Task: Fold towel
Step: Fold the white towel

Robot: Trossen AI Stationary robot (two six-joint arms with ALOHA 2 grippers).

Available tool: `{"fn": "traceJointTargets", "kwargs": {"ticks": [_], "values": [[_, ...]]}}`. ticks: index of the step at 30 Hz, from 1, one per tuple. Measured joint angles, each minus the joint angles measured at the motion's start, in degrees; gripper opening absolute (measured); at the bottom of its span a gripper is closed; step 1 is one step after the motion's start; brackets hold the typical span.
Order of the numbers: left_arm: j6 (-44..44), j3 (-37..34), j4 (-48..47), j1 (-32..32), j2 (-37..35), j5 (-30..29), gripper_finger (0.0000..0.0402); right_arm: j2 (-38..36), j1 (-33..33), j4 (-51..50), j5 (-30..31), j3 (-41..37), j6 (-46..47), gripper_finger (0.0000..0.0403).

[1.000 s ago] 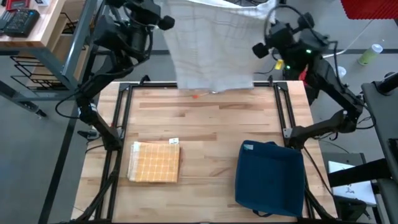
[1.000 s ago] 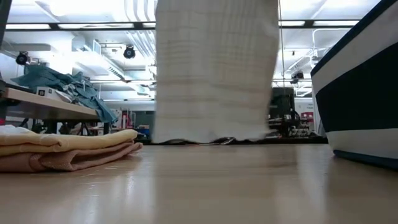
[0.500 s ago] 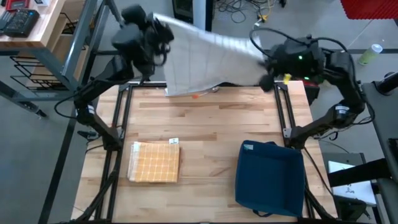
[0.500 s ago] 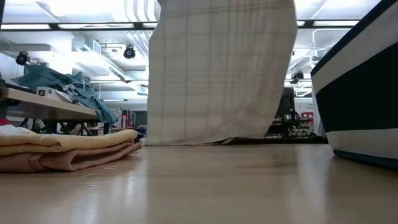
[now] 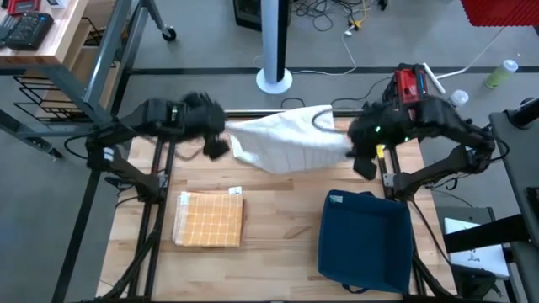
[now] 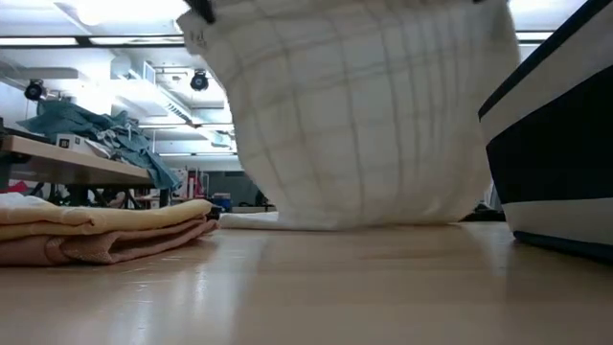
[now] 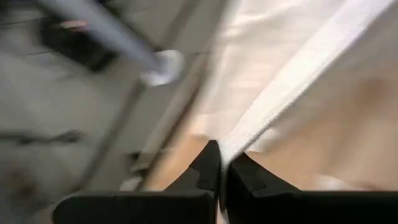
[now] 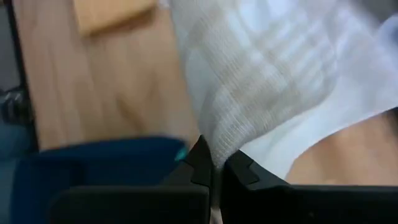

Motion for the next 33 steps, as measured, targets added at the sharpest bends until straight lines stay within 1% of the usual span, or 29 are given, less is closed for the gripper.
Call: {"fn": "traceJointTargets", "kwargs": {"ticks": [2,5,8,10,12,14,15,18,21,25,28,29,30,32,33], "values": [[-2.2,-4.8,2.9,-3.1,-2.3,6.2,0.0,-0.3,1.6,0.3,-2.1,-4.7,1.8,0.0],[-8.6,-12.1,1.9,-6.4,-3.6,13.8,0.0,-0.1,3.0,1.0,-6.3,-11.3,2.3,0.0],[-15.0,-19.4,3.6,-9.2,-4.6,26.8,0.0,0.0,4.4,2.4,-11.9,-17.3,2.8,0.0],[-16.2,-23.8,7.0,-11.8,-5.5,36.1,0.0,0.1,5.0,3.3,-15.9,-20.1,1.3,0.0],[-16.3,-27.8,12.2,-15.1,-6.3,43.3,0.0,0.1,5.4,3.1,-19.3,-22.2,1.0,0.0],[-17.0,-30.0,16.6,-17.9,-6.4,47.6,0.0,0.0,5.7,3.2,-21.4,-23.4,0.7,0.0],[-17.9,-30.5,18.6,-19.4,-6.7,48.7,0.0,-0.2,5.9,3.1,-22.4,-23.8,0.3,0.0],[-21.7,-30.0,22.6,-23.2,-7.4,48.2,0.0,-1.0,6.3,2.9,-26.1,-24.3,-0.5,0.0],[-24.3,-29.2,26.7,-25.8,-7.4,44.1,0.0,-1.6,6.7,1.8,-25.7,-24.5,1.1,0.0],[-29.9,-28.5,33.4,-27.4,-6.5,44.2,0.0,-1.6,8.6,0.9,-25.4,-24.7,4.4,0.0],[-32.3,-28.7,33.6,-28.0,-4.7,44.0,0.0,-1.6,10.4,1.4,-24.7,-24.6,6.0,0.0],[-32.9,-28.7,32.2,-28.0,-4.1,42.8,0.0,-1.3,10.7,1.6,-22.8,-24.6,6.0,0.0],[-33.6,-28.7,29.9,-27.7,-3.6,40.7,0.0,-0.9,10.8,1.9,-19.5,-24.6,6.3,0.0],[-34.4,-28.7,24.3,-26.0,-2.2,35.0,0.0,0.1,10.1,1.7,-11.6,-24.6,8.1,0.0],[-34.5,-28.7,21.7,-24.8,-1.4,33.1,0.0,0.5,9.3,1.7,-7.6,-24.6,8.8,0.0]]}}
